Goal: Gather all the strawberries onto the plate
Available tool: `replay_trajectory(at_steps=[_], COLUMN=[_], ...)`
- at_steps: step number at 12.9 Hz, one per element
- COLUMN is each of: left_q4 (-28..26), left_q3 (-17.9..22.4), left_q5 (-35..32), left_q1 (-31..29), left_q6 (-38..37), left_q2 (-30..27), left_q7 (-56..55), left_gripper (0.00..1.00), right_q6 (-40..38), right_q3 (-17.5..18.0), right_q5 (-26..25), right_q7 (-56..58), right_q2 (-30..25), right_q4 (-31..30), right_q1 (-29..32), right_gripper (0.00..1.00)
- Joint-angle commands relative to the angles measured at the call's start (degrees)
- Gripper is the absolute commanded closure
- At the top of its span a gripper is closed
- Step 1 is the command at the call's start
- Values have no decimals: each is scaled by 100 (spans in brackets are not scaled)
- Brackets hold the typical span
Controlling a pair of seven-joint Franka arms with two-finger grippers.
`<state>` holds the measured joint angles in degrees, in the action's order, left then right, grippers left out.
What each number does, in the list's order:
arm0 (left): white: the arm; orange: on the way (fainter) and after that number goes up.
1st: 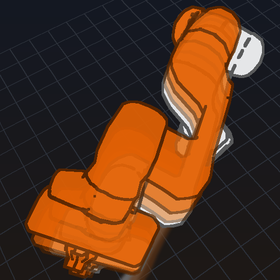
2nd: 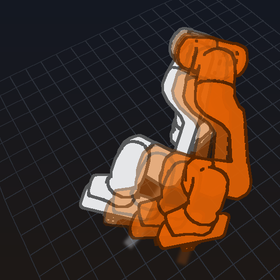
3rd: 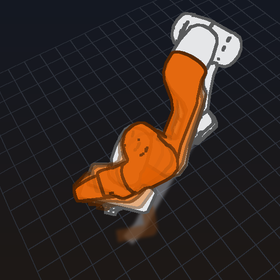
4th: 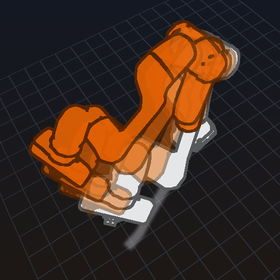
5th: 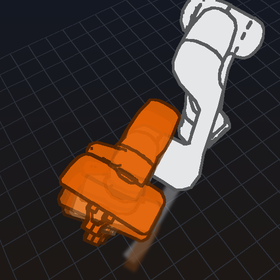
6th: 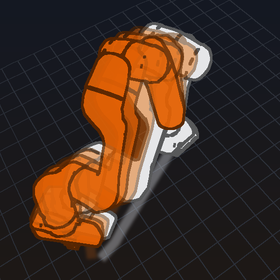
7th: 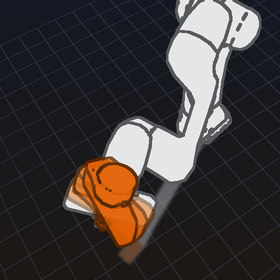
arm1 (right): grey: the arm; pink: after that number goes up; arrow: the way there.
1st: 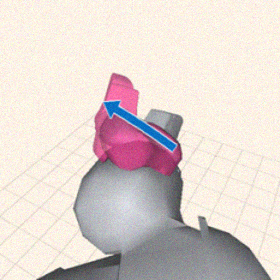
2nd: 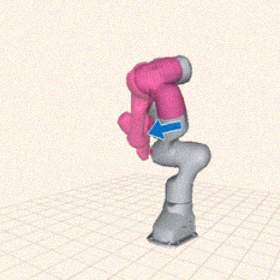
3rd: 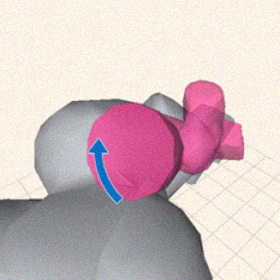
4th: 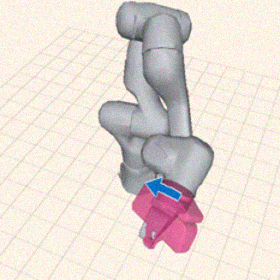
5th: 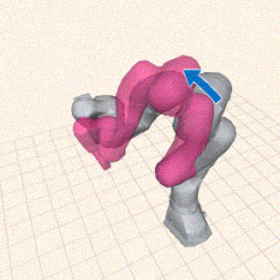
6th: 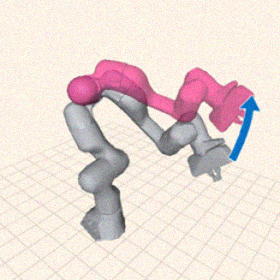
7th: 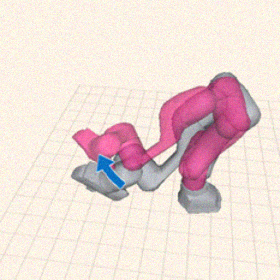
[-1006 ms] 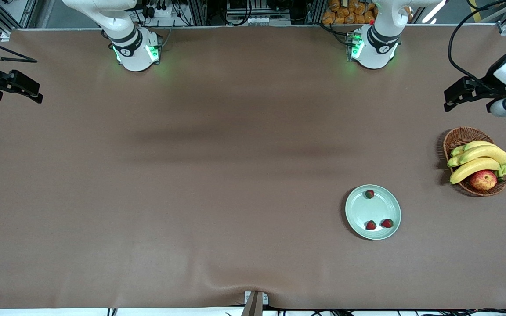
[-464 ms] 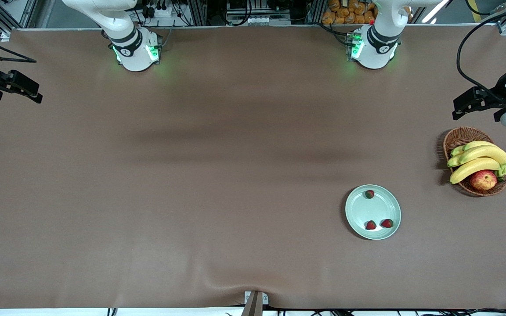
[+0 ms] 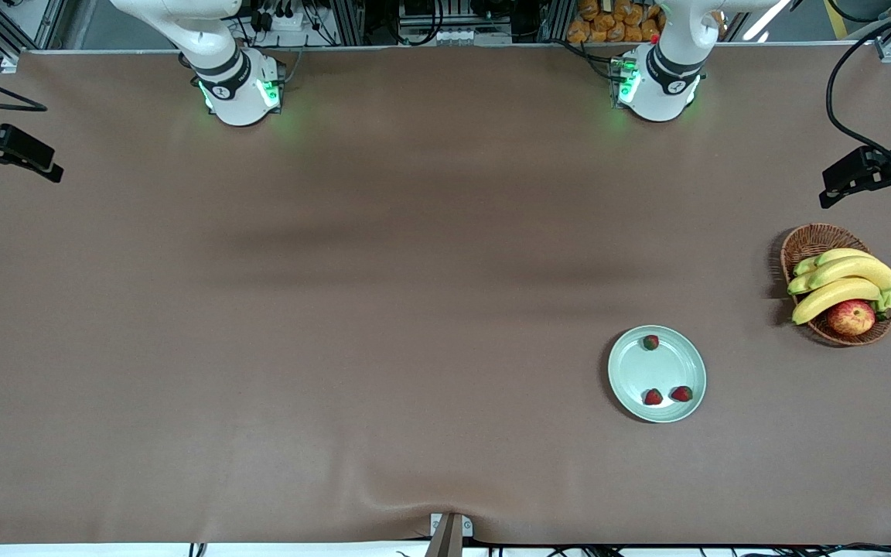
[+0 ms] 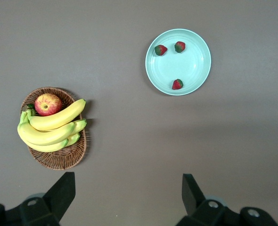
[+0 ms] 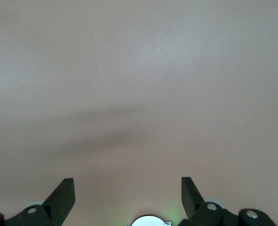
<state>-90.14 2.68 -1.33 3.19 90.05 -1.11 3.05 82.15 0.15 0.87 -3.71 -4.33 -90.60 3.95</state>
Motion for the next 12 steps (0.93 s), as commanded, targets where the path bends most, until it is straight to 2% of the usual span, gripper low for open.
replay_trajectory(at_steps=[1, 12], left_q4=[-30, -21], left_q3=[13, 5], left_q5=[107, 160], left_q1=[32, 32], left_q6=[-40, -40], left_q2=[-56, -21], left_q7=[73, -14], left_gripper=[0, 0], right_q6=[-102, -120], right_q3=[73, 90], right_q5=[115, 63], right_q7=[2, 10], right_q2=[28, 90], right_q4=[104, 113], right_q1=[53, -70], right_gripper=[0, 0])
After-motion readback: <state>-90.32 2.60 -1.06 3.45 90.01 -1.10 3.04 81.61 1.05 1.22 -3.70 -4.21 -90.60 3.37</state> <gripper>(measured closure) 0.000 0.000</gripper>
